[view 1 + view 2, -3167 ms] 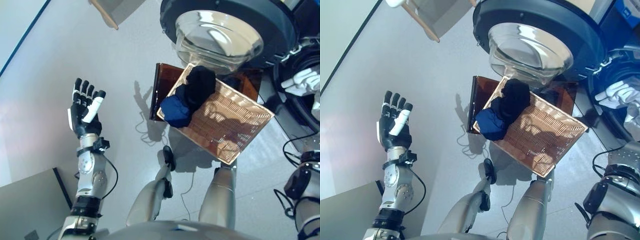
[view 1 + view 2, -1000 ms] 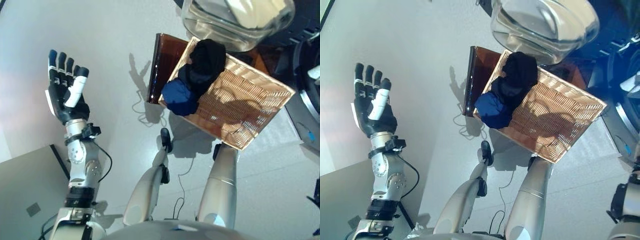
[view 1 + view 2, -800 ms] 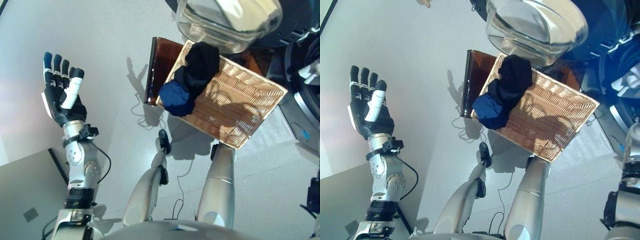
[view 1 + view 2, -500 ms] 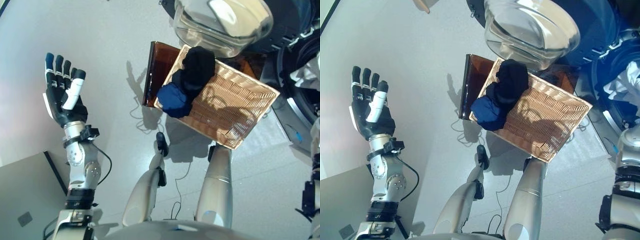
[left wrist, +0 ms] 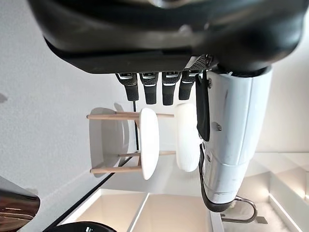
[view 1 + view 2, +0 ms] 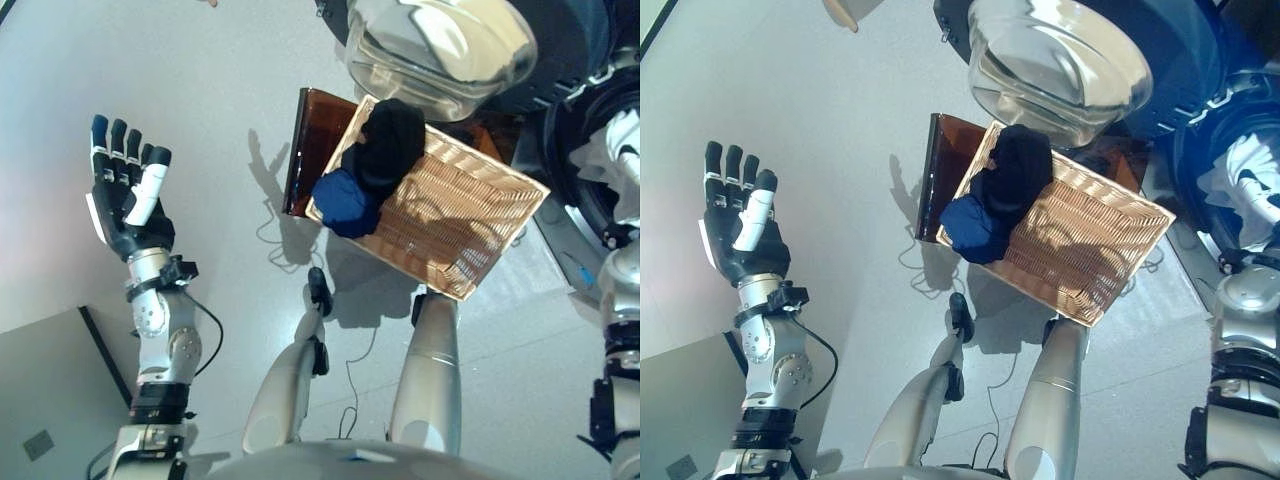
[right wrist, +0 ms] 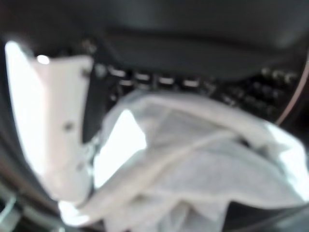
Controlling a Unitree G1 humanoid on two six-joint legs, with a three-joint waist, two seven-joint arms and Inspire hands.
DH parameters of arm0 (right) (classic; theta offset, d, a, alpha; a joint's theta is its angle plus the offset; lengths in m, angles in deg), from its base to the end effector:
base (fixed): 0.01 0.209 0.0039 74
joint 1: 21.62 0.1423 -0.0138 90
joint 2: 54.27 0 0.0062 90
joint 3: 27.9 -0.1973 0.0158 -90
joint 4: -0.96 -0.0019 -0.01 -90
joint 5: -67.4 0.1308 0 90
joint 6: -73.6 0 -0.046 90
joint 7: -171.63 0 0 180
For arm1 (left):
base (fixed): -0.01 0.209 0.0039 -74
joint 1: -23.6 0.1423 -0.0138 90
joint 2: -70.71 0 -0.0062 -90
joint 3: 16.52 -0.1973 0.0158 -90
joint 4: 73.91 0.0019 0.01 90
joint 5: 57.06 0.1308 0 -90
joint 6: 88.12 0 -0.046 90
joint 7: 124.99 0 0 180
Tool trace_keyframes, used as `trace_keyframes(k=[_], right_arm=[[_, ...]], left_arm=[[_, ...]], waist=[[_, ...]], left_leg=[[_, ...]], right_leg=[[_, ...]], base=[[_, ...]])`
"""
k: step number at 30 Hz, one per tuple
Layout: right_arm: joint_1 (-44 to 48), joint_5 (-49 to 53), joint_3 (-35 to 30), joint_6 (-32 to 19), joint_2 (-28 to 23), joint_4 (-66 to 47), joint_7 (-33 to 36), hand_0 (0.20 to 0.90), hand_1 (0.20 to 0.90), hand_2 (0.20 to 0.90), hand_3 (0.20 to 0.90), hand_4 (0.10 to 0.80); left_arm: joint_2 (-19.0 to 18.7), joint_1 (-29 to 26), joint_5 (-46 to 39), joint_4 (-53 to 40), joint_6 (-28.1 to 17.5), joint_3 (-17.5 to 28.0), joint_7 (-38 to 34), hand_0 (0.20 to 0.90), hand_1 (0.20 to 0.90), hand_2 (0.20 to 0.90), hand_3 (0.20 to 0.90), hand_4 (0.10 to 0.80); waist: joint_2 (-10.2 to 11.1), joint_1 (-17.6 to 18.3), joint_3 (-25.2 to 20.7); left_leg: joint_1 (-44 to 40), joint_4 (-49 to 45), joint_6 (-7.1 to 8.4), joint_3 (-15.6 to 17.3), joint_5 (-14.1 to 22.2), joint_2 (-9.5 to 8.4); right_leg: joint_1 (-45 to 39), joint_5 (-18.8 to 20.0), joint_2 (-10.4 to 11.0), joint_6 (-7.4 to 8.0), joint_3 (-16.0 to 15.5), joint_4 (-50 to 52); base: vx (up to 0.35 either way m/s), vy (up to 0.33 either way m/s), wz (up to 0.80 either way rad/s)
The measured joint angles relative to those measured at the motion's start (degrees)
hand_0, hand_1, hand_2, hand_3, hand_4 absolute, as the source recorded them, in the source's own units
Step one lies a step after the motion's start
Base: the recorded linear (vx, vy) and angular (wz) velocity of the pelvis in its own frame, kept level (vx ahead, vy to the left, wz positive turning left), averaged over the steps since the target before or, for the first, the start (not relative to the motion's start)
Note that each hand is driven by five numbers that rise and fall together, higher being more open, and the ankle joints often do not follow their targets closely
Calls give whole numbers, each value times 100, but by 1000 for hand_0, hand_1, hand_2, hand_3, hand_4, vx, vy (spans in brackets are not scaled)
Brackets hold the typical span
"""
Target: Pick up the clothes and place them into the washing machine
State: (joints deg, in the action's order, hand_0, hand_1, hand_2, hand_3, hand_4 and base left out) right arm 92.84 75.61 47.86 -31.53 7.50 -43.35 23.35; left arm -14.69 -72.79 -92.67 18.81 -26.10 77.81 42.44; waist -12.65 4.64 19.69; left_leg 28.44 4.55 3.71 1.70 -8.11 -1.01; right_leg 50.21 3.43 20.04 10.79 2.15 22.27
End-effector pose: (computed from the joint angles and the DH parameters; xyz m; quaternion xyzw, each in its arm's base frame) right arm 0.2406 -0.3741 0.1127 -0.2094 -0.0909 -0.4845 0.8445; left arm 0.2123 0.2077 0.0690 -0.2309 -0.2534 0.1706 0.9238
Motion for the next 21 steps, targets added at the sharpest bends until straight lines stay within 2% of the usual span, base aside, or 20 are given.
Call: trace_keyframes(k=[6,12,14,16,21], right_arm=[[-148,-2,4,-5,241,-129,-15,900,900,900,900,800],[-155,-115,36,-9,225,-97,-37,900,900,900,900,800],[-99,-299,131,19,68,171,-63,900,900,900,900,800],[229,-495,299,140,-264,964,-61,900,900,900,900,800],[623,-504,573,291,-563,1462,-154,900,900,900,900,800]], left_arm=[[0,-2,12,1,0,28,-8,900,900,900,900,800],[-1,2,46,1,0,146,-15,900,900,900,900,800],[-2,-1,57,0,-3,157,-4,900,900,900,900,800],[2,5,86,6,-2,154,7,900,900,900,900,800],[-7,64,88,3,-1,176,40,900,900,900,900,800]], waist=[[43,59,-27],[40,58,-29],[39,31,-30],[37,-53,-32],[31,-121,-37]], left_leg=[[-15,0,1,-20,1,14],[3,0,0,6,1,15],[5,0,0,8,1,8],[13,0,0,18,1,3],[59,0,0,11,0,3]], right_leg=[[-84,23,-1,-8,-59,-87],[-81,80,-13,-6,-45,-163],[-79,81,-8,-6,-41,-163],[-60,83,-7,-2,-22,-163],[-28,85,-6,-3,-30,-164]], base=[[-9,6,-3],[-6,2,0],[-36,15,1],[0,0,0],[0,0,0]])
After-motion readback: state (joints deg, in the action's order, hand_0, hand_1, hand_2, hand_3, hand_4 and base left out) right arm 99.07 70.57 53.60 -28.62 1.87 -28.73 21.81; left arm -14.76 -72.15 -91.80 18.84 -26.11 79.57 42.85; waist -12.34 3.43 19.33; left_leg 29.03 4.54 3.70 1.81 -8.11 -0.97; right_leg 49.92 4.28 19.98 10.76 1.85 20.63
